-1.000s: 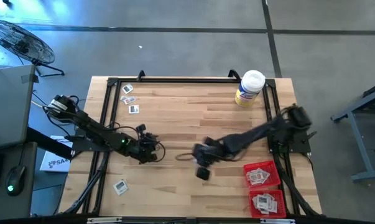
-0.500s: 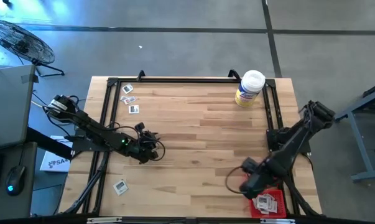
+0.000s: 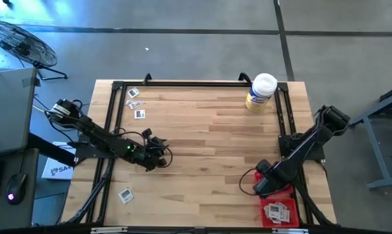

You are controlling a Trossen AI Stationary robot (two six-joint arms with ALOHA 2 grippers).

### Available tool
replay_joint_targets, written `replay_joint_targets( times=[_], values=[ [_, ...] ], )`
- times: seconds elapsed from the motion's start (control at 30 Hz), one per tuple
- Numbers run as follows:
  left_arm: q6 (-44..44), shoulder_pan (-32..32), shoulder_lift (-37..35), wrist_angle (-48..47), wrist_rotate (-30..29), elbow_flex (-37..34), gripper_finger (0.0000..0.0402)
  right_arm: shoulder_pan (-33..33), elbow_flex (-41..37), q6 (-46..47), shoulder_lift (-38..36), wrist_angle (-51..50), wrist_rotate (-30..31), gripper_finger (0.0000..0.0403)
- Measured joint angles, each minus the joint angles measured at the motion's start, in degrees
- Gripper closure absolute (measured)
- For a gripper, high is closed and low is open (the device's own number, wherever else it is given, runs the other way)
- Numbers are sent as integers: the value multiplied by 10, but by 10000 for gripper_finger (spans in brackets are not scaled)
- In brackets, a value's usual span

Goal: Pick & Place First Aid Supplies
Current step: Put the white ointment pack into the top red bin

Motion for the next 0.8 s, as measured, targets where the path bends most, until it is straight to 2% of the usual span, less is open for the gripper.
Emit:
replay_joint_targets(
  times=[0.27,0.4,0.47,0.57,0.7,0.8],
  values=[
    [9,0,0,22,-38,0,287,-24,-26,-63,0,-9,-36,314],
    [5,25,0,27,-34,0,287,-44,16,-90,-1,-79,-81,295],
    [0,53,-1,26,-14,0,287,-50,56,-103,-2,-130,-65,294],
    [3,104,-1,24,22,0,287,-57,123,-137,-2,-193,28,299],
    [50,182,-16,13,65,0,287,-60,191,-194,-2,-218,269,306],
    [59,244,-43,-17,98,1,287,-60,214,-272,-2,-203,455,308]
  ],
)
